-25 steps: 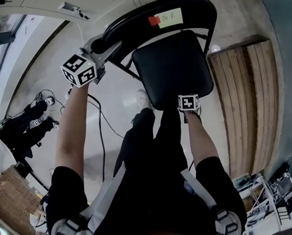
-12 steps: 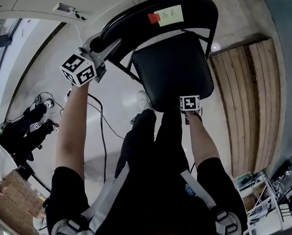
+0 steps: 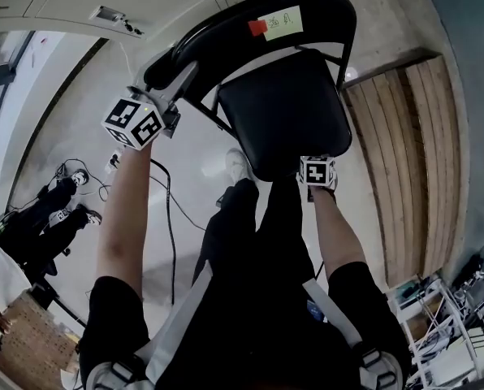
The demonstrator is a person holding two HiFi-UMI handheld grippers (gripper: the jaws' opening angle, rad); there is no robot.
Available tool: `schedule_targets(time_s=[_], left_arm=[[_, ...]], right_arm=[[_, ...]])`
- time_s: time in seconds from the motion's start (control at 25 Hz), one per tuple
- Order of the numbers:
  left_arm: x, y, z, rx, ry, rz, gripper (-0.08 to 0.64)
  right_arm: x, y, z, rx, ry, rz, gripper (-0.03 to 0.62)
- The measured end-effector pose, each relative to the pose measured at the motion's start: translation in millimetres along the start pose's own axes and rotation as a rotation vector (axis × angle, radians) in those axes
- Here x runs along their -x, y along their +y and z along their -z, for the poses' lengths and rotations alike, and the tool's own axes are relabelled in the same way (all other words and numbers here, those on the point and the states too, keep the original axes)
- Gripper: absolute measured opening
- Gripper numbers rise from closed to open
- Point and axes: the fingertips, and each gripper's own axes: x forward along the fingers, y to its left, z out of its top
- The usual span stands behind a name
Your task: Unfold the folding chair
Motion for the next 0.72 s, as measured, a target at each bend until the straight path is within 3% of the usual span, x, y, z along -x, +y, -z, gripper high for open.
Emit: schedule_targets(time_s=[0.16,0.28,0.56,0.72], left_arm=[[22,4,-28,-0.037,-0.06,-0.125,0.232],[41,1,-50,-0.006,-0.125,-0.209,0.232],[90,-51,-74,-0.008,-0.118,-0.191,0.222],[123,-73,-83,0.006,-0.134,-0.271,0.176]], right_arm=[[42,9,-52,0.008,-0.134,0.013,0.044],[76,24,-101,0.014,-0.253,-0.001,0.006],[176,69,-170,0.07,-0.426,-0.034,0.005],[243,84,-208,0.088,-0.577,-0.091,0.003]])
